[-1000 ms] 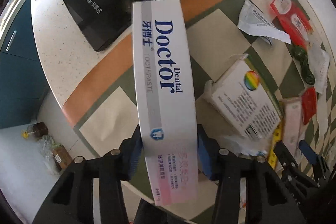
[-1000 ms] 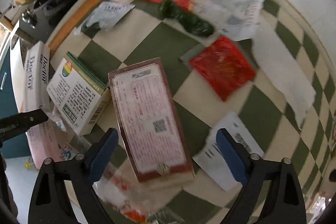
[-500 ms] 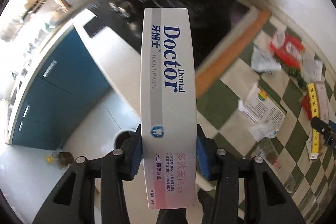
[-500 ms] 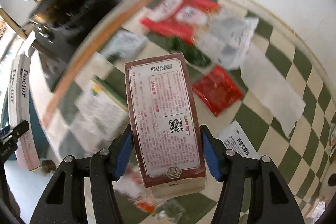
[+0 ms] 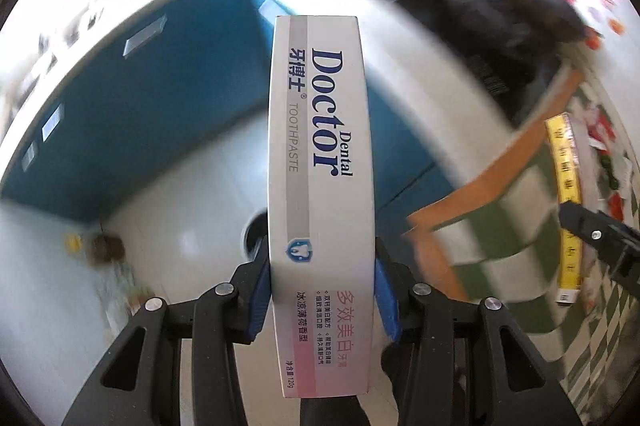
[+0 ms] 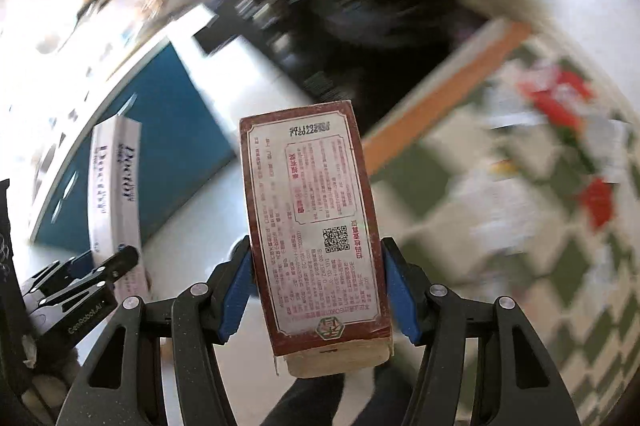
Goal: Collect trash
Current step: 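Carry both boxes to the white bin and open both tools over it, then lift both tools away from the bin back toward the table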
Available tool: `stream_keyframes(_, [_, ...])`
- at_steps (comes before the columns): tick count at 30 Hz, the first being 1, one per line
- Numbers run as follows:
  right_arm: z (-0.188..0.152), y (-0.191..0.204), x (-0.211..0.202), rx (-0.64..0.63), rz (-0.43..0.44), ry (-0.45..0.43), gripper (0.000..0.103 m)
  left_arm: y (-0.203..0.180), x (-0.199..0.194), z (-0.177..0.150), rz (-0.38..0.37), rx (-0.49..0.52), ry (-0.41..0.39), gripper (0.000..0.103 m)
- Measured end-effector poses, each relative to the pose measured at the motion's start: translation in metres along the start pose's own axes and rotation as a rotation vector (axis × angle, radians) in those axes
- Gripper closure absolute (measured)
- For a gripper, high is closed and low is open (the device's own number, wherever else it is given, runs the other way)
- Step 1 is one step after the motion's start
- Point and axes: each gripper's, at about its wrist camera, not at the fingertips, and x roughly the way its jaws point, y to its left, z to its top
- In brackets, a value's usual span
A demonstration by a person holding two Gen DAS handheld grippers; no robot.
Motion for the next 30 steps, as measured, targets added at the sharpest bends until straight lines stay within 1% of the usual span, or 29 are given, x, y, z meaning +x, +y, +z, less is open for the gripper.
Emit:
stream_keyframes(2, [-0.013, 0.034, 0.047, -0.031, 0.016, 0.053, 0.04, 0.052, 0.043, -0.018, -0.012, -0.054, 0.088, 0.062])
stream_keyframes(3, [-0.023, 0.05, 0.08, -0.038, 0.032, 0.09, 0.04, 0.071, 0.062, -0.025, -0.017, -0.082, 0.123, 0.062])
stream_keyframes(4, [-0.03, 0.062, 0.108, -0.047, 0.038, 0.123, 0.04, 0.095, 0.092, -0.035, -0.028, -0.119, 0.17, 0.062])
stream_keyframes(5, [-0.038, 0.071, 0.14, -0.052, 0.037, 0.155, 0.04, 0.116, 0.13, -0.045, -0.043, -0.143, 0.235, 0.061])
stream_keyframes(7, [-0.058, 0.086, 0.213, -0.055, 0.04, 0.236, 0.04, 0.152, 0.202, -0.063, -0.087, -0.212, 0.341, 0.061])
stream_keyframes(8, [-0.068, 0.092, 0.247, -0.057, 0.028, 0.264, 0.04, 0.163, 0.23, -0.069, -0.112, -0.229, 0.384, 0.061])
stream_keyframes(10, [-0.087, 0.098, 0.323, -0.064, 0.022, 0.339, 0.041, 0.183, 0.305, -0.084, -0.184, -0.273, 0.486, 0.061])
stream_keyframes(11, [-0.093, 0.098, 0.349, -0.058, 0.016, 0.364, 0.041, 0.19, 0.338, -0.089, -0.218, -0.29, 0.528, 0.061])
stream_keyframes(12, [-0.1, 0.097, 0.385, -0.052, 0.018, 0.401, 0.041, 0.193, 0.37, -0.094, -0.247, -0.299, 0.566, 0.061])
stream_keyframes(14, [-0.108, 0.095, 0.433, -0.05, 0.013, 0.443, 0.041, 0.195, 0.434, -0.102, -0.326, -0.315, 0.641, 0.061])
stream_keyframes(15, [-0.112, 0.092, 0.459, -0.048, 0.014, 0.467, 0.041, 0.195, 0.455, -0.105, -0.345, -0.323, 0.664, 0.061])
stream_keyframes(17, [-0.118, 0.088, 0.499, -0.051, 0.015, 0.506, 0.041, 0.192, 0.499, -0.112, -0.403, -0.337, 0.722, 0.06])
stream_keyframes(19, [-0.124, 0.082, 0.524, -0.063, 0.019, 0.534, 0.041, 0.195, 0.53, -0.119, -0.434, -0.354, 0.766, 0.06])
stream_keyframes(22, [-0.128, 0.076, 0.559, -0.074, 0.031, 0.581, 0.041, 0.199, 0.555, -0.13, -0.489, -0.397, 0.811, 0.058])
stream_keyframes(23, [-0.127, 0.077, 0.568, -0.078, 0.033, 0.594, 0.041, 0.202, 0.557, -0.131, -0.493, -0.409, 0.81, 0.052])
stream_keyframes(24, [-0.125, 0.08, 0.577, -0.088, 0.039, 0.612, 0.04, 0.206, 0.558, -0.134, -0.49, -0.419, 0.812, 0.035])
stream_keyframes(26, [-0.124, 0.088, 0.592, -0.107, 0.04, 0.642, 0.039, 0.219, 0.555, -0.138, -0.469, -0.439, 0.789, 0.021])
stream_keyframes(27, [-0.132, 0.086, 0.592, -0.115, 0.04, 0.657, 0.039, 0.224, 0.554, -0.141, -0.468, -0.449, 0.785, 0.016])
stream_keyframes(28, [-0.132, 0.088, 0.599, -0.119, 0.034, 0.672, 0.039, 0.232, 0.549, -0.144, -0.454, -0.459, 0.777, 0.014])
stream_keyframes(30, [-0.135, 0.094, 0.608, -0.119, 0.031, 0.684, 0.026, 0.24, 0.54, -0.141, -0.412, -0.462, 0.739, 0.012])
